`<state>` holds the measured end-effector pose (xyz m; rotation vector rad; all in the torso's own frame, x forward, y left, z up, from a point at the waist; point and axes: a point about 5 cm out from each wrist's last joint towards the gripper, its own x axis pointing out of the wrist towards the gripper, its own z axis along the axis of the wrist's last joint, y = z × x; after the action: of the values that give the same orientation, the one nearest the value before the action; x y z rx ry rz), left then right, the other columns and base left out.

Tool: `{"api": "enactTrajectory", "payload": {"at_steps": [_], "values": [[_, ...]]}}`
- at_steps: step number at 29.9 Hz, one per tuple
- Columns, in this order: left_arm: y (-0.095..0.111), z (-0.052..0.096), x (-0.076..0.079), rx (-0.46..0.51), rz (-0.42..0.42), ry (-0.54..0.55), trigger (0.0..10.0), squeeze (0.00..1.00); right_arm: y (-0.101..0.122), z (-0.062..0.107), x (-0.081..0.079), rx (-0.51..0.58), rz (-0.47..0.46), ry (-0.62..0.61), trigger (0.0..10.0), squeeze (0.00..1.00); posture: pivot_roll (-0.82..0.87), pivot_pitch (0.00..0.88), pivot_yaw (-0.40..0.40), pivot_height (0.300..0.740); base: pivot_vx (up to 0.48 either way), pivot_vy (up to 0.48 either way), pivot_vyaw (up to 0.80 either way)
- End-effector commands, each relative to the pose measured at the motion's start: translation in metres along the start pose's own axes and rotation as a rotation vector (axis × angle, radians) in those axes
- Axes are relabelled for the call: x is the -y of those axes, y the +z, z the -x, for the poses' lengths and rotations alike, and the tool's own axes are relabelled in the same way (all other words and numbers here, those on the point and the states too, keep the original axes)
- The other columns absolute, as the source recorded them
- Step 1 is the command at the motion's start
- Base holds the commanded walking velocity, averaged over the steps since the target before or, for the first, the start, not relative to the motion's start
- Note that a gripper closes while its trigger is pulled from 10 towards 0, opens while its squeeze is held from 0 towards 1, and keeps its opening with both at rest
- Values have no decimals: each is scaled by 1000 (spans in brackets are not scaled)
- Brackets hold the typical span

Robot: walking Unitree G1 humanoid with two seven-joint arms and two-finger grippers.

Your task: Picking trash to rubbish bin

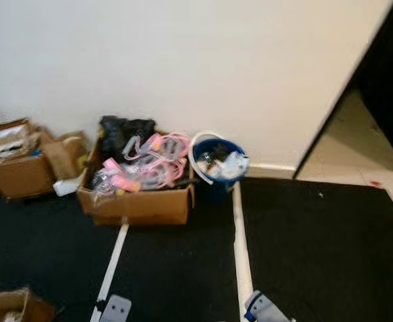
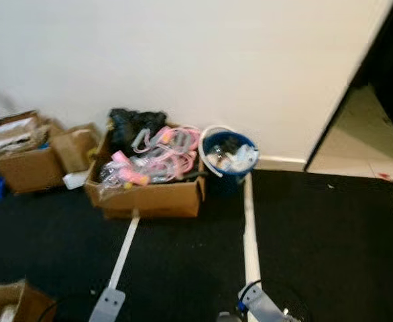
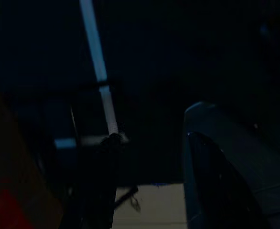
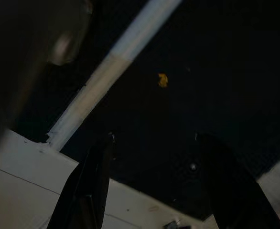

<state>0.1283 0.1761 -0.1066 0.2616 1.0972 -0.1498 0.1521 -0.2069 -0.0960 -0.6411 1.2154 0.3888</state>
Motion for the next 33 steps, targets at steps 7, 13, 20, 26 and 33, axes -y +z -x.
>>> {"api": "enactTrajectory", "payload": {"at_steps": [7, 13, 20, 26, 33], "values": [[-6, 1, 3, -20, 46, -33, 10000, 0, 1, 0, 1, 0, -5, 1, 10000, 0, 20, 29, 21, 740, 0, 0, -788], [-7, 1, 5, -25, 65, -39, 10000, 0, 0, 0, 1, -3, -1, 1, 10000, 0, 21, 30, 19, 740, 0, 0, -788], [-8, 1, 5, -26, 93, -46, 10000, 0, -1, 0, 1, -4, 6, 1, 10000, 0, 20, 31, 20, 740, 0, 0, -788], [-7, 1, 4, -27, 92, -42, 10000, 0, -1, 0, 1, 4, -6, -4, 10000, 0, 18, 31, 19, 740, 0, 0, -656], [-7, 1, 4, -30, 103, -44, 10000, 0, 0, 0, 1, 9, -2, -6, 10000, 0, 16, 31, 19, 740, 0, -272, 0]]}}
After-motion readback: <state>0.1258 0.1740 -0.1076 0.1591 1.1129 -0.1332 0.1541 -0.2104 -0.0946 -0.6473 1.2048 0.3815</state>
